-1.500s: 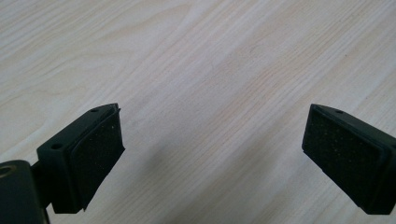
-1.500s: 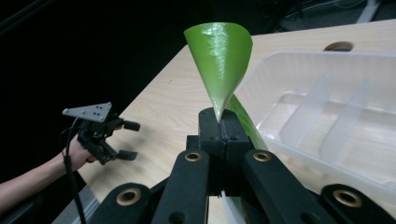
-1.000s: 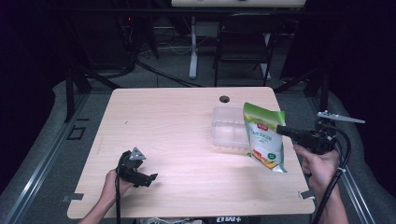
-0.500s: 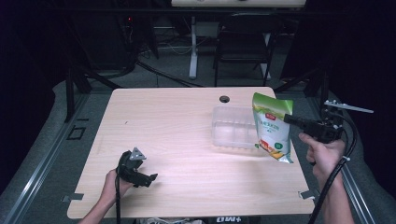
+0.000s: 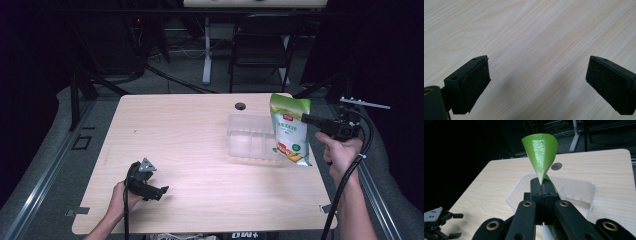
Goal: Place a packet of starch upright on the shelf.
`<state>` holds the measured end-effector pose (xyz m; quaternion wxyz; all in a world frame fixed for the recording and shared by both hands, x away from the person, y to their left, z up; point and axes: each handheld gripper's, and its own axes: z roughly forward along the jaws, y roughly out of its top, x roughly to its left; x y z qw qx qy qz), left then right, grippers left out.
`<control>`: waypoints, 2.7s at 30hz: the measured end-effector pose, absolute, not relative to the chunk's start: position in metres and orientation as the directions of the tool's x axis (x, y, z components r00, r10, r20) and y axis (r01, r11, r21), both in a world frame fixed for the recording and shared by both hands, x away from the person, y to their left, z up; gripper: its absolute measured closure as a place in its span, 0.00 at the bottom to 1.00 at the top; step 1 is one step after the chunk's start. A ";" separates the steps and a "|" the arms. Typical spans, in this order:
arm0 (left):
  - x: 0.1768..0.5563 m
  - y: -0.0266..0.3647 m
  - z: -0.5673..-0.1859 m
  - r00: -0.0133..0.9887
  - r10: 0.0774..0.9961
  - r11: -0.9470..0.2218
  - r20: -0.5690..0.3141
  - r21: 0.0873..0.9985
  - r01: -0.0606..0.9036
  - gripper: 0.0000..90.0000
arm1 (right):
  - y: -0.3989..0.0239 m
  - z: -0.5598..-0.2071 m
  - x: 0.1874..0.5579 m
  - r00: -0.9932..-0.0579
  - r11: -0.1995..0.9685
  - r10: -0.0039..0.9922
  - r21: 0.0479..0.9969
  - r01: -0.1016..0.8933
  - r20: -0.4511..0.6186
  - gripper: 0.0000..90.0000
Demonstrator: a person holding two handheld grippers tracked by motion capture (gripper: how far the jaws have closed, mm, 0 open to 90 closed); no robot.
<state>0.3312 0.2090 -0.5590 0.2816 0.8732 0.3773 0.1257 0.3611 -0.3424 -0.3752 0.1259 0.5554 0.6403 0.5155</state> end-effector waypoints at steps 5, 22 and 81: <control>0.331 0.209 -0.559 0.685 0.728 -0.559 0.010 0.586 0.586 0.06 | -0.340 -0.376 0.368 -0.340 -0.149 0.849 0.801 0.579 0.404 1.00; 0.331 0.209 -0.559 0.684 0.729 -0.558 0.010 0.588 0.586 0.06 | -0.324 -0.384 0.397 -0.298 -0.138 0.882 0.803 0.580 0.366 1.00; 0.331 0.208 -0.560 0.686 0.728 -0.556 0.005 0.588 0.587 0.06 | -0.304 -0.436 0.458 -0.264 0.010 0.929 0.695 0.719 0.260 1.00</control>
